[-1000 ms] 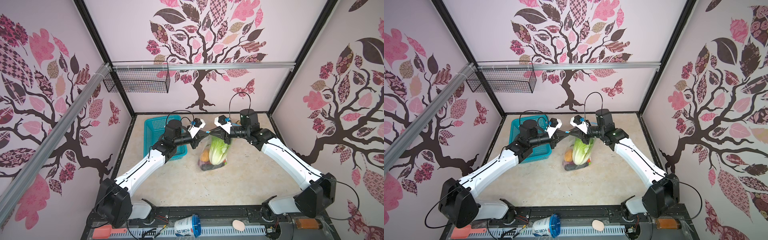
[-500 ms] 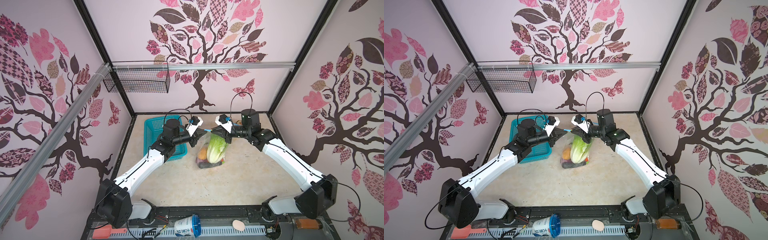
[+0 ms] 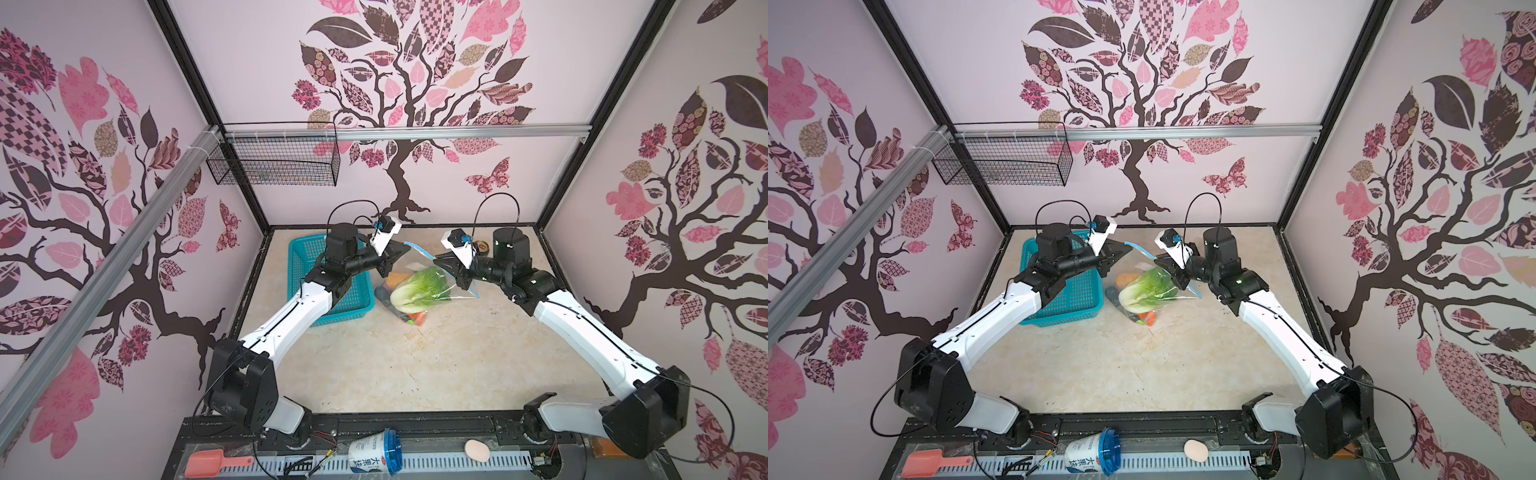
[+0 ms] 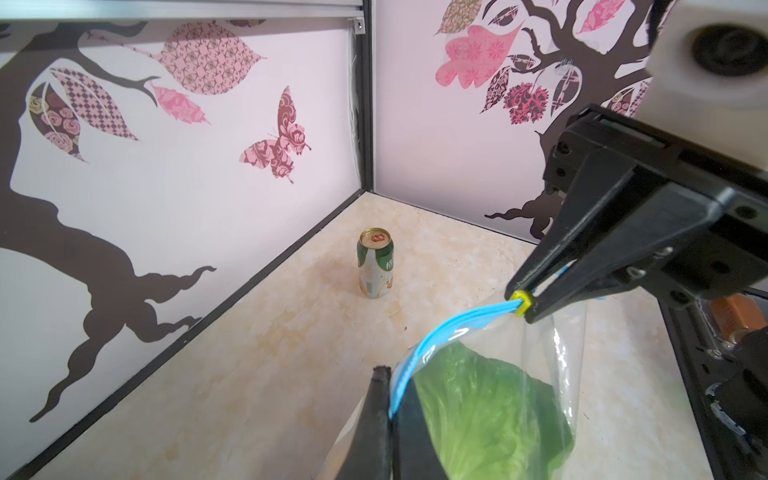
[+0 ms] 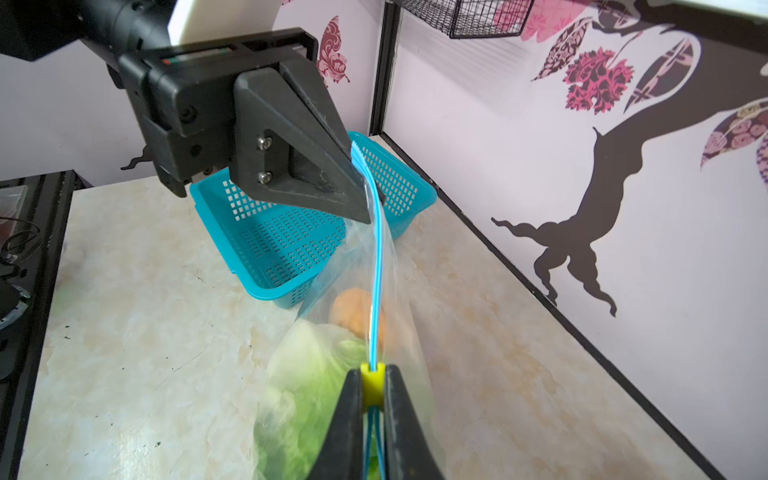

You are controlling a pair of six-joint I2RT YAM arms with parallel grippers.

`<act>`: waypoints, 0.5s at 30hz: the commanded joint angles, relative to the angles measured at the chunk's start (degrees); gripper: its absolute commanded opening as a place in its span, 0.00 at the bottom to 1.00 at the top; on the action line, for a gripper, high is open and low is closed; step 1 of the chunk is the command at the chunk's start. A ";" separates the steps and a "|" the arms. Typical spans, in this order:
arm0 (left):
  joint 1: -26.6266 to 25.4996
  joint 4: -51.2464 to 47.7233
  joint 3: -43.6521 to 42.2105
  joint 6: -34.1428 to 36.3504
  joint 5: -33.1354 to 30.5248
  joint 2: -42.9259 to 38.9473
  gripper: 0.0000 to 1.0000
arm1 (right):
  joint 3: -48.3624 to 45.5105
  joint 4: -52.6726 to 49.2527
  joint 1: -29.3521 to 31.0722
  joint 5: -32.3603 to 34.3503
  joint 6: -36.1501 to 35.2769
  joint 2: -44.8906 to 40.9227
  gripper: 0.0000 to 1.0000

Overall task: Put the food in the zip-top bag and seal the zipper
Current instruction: 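Pull the right gripper away from the left along the zipper to seal it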

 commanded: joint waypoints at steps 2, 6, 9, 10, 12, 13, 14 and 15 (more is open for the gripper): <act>2.47 1.82 3.32 0.39 -9.45 0.88 0.00 | -4.06 1.13 -0.94 4.23 7.17 -5.31 0.00; 2.56 0.14 3.93 1.53 -13.16 1.07 0.00 | -6.48 1.64 -0.88 4.07 11.41 -7.61 0.00; 2.47 -0.95 4.49 1.71 -15.56 1.50 0.00 | -6.24 -0.58 -0.85 4.94 15.01 -7.80 0.00; 2.53 -1.12 4.52 1.59 -16.34 1.62 0.00 | -6.32 -1.09 -0.85 5.04 16.06 -7.89 0.00; 2.48 -1.49 4.96 1.23 -17.71 2.03 0.00 | -6.65 -1.79 -0.68 4.99 17.64 -8.44 0.00; 2.47 -1.96 5.23 1.03 -18.62 2.13 0.00 | -6.95 -1.92 -0.52 5.13 18.33 -8.96 0.00; 2.52 -2.25 5.45 1.01 -19.31 2.24 0.00 | -7.13 -2.07 -0.34 5.21 18.69 -9.56 0.00; 2.46 -2.56 5.72 0.93 -20.12 2.35 0.00 | -7.42 -2.27 -0.09 5.45 19.26 -10.22 0.00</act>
